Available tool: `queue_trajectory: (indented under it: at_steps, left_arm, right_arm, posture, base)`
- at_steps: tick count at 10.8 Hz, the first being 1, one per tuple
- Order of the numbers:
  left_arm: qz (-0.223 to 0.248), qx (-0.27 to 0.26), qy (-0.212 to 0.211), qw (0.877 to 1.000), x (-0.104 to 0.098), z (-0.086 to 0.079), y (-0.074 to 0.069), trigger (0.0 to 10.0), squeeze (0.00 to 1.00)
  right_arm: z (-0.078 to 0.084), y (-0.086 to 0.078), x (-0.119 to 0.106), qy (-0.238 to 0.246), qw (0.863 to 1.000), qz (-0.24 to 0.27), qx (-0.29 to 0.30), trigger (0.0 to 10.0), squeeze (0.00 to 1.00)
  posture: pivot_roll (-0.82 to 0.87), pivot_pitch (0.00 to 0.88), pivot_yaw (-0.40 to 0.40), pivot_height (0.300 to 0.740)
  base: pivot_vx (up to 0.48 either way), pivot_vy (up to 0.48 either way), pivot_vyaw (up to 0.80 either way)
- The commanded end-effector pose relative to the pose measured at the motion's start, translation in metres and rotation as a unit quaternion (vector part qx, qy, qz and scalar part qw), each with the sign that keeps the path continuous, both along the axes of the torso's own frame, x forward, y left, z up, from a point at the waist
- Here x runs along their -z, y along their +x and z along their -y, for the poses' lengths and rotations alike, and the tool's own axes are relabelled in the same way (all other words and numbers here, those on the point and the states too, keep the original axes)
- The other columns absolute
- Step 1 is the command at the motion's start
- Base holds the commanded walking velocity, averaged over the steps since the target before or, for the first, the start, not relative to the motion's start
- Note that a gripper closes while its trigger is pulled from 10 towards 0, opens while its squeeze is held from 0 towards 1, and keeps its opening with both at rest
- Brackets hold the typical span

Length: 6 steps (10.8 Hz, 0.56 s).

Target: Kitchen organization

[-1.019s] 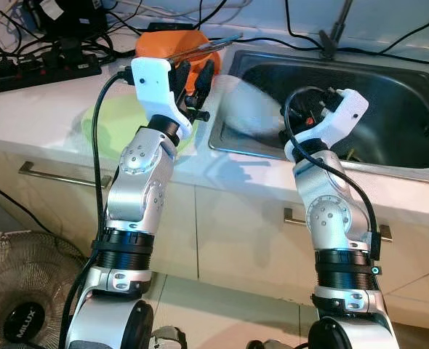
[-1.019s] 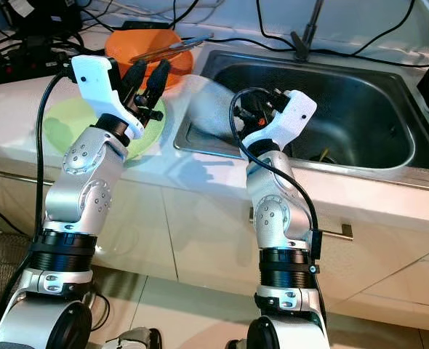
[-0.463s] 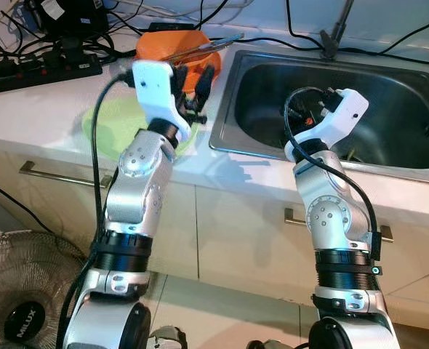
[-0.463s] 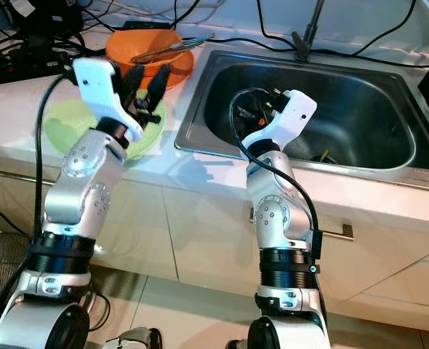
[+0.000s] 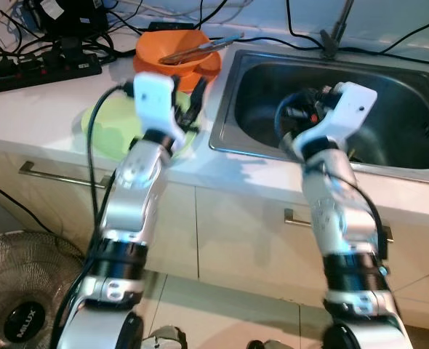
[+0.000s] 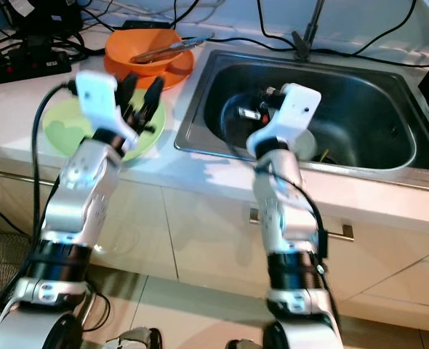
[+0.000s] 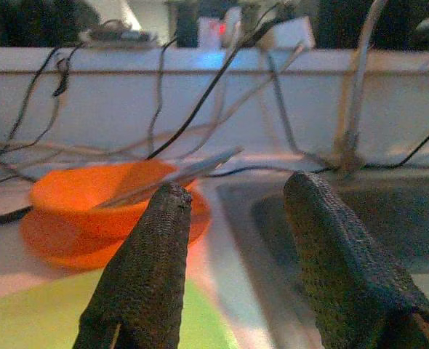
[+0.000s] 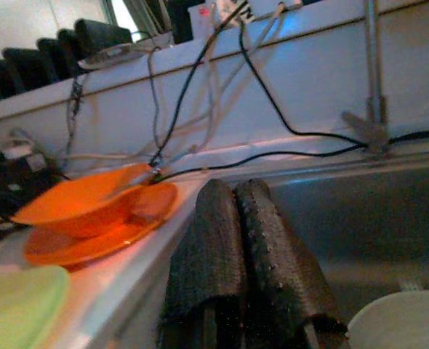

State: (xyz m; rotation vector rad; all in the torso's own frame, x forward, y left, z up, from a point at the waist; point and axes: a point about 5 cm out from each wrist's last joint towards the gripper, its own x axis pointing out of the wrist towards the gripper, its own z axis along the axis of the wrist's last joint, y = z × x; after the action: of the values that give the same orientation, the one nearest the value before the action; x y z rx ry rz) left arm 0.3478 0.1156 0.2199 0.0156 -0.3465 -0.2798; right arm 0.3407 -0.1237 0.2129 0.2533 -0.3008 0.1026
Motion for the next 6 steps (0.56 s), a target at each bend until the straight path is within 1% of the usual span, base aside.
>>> queue_trajectory:
  at_steps: [1, 2, 3, 4, 6]
  left_arm:
    - [0.007, -0.008, 0.01, 1.0, 0.003, 0.0, -0.001, 10.0, 0.0]
    - [0.015, -0.021, 0.019, 0.999, 0.007, -0.003, -0.002, 10.0, 0.0]
    - [0.02, -0.043, 0.03, 0.998, 0.012, -0.01, -0.002, 10.0, 0.0]
    - [0.018, -0.058, 0.03, 0.998, 0.016, -0.017, -0.002, 10.0, 0.0]
    - [0.018, -0.081, 0.032, 0.996, 0.018, -0.034, -0.006, 10.0, 0.0]
  right_arm:
    - [0.002, -0.001, 0.003, -0.012, 1.0, 0.004, 0.008, 10.0, 0.0]
    - [0.006, -0.002, 0.006, -0.024, 1.0, 0.01, 0.018, 10.0, 0.0]
    - [0.015, -0.003, 0.012, -0.047, 0.998, 0.014, 0.044, 10.0, 0.0]
    - [0.022, -0.003, 0.015, -0.061, 0.996, 0.016, 0.064, 10.0, 0.0]
    - [0.025, -0.008, 0.018, -0.077, 0.994, 0.023, 0.072, 10.0, 0.0]
  posture:
    - [0.08, 0.082, 0.011, 0.74]
    - [0.08, 0.084, 0.012, 0.74]
    - [0.08, 0.088, 0.01, 0.74]
    - [0.07, 0.09, 0.01, 0.74]
    - [0.07, 0.093, 0.011, 0.74]
  base:
    - [0.0, 0.0, 0.0]
    - [0.0, 0.0, 0.0]
    - [0.0, 0.0, 0.0]
    - [0.0, 0.0, 0.0]
    - [0.0, 0.0, 0.0]
